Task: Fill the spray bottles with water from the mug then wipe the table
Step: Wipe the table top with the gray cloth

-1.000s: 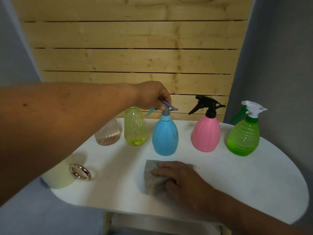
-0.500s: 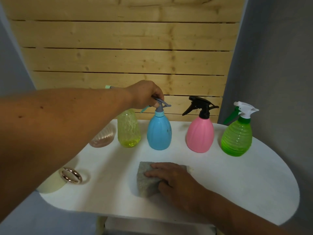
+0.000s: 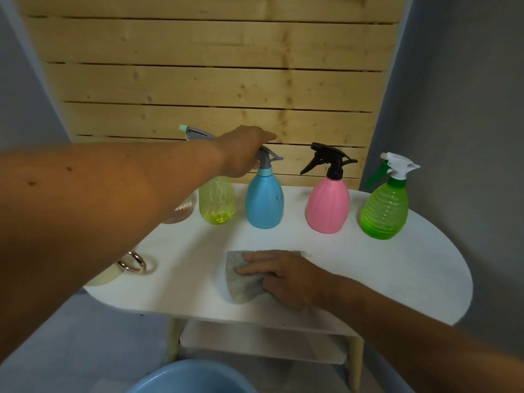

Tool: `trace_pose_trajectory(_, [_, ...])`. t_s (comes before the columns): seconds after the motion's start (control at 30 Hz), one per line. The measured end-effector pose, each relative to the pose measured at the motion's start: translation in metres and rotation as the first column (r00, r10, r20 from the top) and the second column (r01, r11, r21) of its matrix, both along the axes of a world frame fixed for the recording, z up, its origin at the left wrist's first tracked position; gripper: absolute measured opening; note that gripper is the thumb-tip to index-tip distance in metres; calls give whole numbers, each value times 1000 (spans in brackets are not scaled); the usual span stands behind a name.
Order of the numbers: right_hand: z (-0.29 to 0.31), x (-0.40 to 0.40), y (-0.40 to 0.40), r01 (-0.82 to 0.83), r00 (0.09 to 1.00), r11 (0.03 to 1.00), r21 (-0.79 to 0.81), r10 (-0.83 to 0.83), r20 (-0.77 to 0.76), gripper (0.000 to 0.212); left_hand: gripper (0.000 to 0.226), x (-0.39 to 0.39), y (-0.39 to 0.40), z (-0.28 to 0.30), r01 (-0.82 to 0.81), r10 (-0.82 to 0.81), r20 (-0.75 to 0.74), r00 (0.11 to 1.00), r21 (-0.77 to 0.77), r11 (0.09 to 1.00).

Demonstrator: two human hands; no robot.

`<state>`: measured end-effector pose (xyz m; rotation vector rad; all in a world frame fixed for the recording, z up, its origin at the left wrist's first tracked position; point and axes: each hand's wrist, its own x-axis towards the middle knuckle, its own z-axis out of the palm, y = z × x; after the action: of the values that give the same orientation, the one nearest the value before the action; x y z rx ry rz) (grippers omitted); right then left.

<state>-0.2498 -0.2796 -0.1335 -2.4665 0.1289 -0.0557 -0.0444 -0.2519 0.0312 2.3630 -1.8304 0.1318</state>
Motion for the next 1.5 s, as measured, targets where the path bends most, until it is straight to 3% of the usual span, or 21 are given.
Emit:
trace_pose_trajectory(0.07, [3,-8,5,-15,1000,1000,14,15,-12,49,62,-5,1,1,2,-2,-13,1000,-16,1000])
trace_pose_trajectory(0.33, [5,-44,3,-146,986,966,215,123,115,42,61,-54,-25,24,43,-124,-317,940,-251,967])
trace_pose_trajectory(0.53, [9,-69,-21,-27,997,952,303,4,74,42,79,-68,-56,27,144,-144,-223,964,-14,989])
trace_pose_trajectory(0.63, [4,-72,-26,9,994,962,273,-39,107,41,57,-69,-71,18,143,-123,-228,966,71,987])
trace_pose_trajectory(0.73, [1,-72,-27,18,992,968,249,-49,120,44,32,-68,-80,10,158,-151,-178,972,25,987])
trace_pose_trajectory(0.97, [6,-69,-32,100,985,934,342,-142,102,51,29,-76,-88,4,48,-66,-282,957,-71,996])
trace_pose_trajectory(1.1, [6,-67,-28,145,964,952,268,-197,178,53,25,-84,-93,1,48,-80,-339,938,-100,994])
trace_pose_trajectory(1.23, [7,-68,-38,205,905,967,148,-245,347,44,17,-85,-93,14,46,-123,-395,910,-199,979])
trace_pose_trajectory(1.33, [14,-67,-52,324,897,946,15,-312,313,42,15,-80,-91,37,47,-190,-485,854,-291,956])
trace_pose_trajectory(1.5, [22,-35,-88,502,830,862,-69,-457,321,38,15,-84,-90,64,95,-257,-454,853,-349,932])
